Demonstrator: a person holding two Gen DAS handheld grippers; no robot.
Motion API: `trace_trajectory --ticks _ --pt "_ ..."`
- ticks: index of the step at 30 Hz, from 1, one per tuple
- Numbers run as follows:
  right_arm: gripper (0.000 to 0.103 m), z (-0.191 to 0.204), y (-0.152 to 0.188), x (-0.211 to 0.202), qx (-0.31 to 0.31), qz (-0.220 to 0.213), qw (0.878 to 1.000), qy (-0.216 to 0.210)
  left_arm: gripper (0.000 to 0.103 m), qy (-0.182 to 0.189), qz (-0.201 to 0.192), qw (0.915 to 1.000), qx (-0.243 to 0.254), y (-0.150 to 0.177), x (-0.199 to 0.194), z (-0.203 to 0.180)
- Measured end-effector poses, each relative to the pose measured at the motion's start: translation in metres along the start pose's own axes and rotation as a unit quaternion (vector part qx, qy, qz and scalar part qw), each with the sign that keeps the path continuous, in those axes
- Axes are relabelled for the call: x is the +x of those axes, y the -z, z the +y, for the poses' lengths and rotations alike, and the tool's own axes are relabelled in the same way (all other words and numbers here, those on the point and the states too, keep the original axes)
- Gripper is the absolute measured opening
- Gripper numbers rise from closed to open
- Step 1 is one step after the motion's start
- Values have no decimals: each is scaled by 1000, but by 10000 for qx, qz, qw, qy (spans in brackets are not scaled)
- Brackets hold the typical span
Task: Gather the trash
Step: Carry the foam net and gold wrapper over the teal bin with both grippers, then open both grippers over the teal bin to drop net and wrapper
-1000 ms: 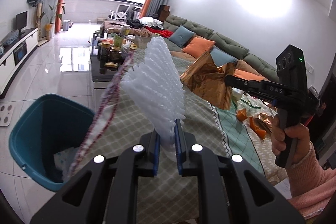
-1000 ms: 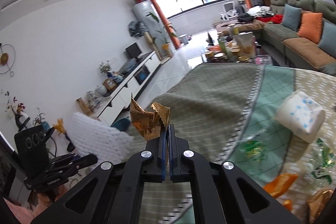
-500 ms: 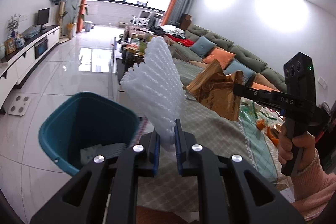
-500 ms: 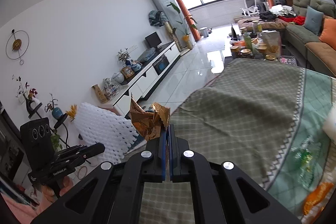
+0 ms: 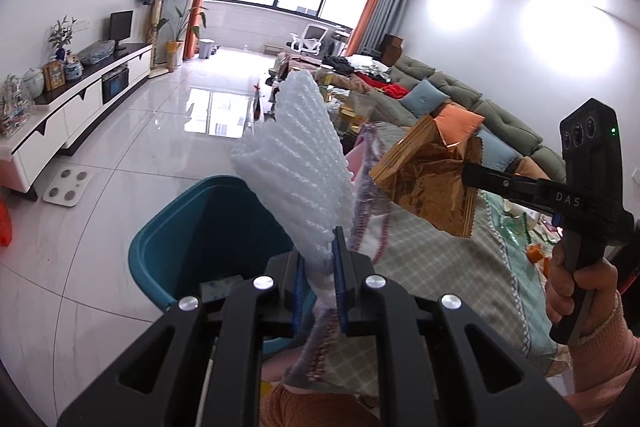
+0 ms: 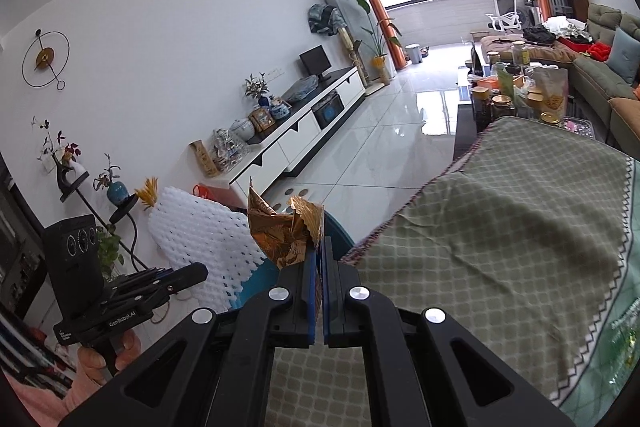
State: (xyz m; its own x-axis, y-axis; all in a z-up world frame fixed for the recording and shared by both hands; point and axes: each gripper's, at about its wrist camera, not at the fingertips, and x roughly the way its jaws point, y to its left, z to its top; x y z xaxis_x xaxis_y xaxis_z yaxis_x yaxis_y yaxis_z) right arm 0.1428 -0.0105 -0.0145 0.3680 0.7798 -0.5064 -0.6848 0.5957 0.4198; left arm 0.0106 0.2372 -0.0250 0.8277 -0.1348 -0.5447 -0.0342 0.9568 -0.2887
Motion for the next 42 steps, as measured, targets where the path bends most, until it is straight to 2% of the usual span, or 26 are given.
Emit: trace_trajectory --ticks 13,30,36,40,42 --pt "3 14 -7 39 -95 233 9996 -86 14 -280 218 9991 -242 1 14 29" --pt "3 25 -4 94 -204 689 9974 108 14 -617 622 9948 -513 7 42 53" --pt "4 30 0 111 -225 912 9955 145 21 -696 723 9932 -593 9 51 59" --pt "5 30 4 119 -179 1057 9941 142 32 -782 760 9918 -667 9 55 64" --pt "5 29 5 121 -152 1103 9937 135 33 -816 774 9912 -704 10 57 67"
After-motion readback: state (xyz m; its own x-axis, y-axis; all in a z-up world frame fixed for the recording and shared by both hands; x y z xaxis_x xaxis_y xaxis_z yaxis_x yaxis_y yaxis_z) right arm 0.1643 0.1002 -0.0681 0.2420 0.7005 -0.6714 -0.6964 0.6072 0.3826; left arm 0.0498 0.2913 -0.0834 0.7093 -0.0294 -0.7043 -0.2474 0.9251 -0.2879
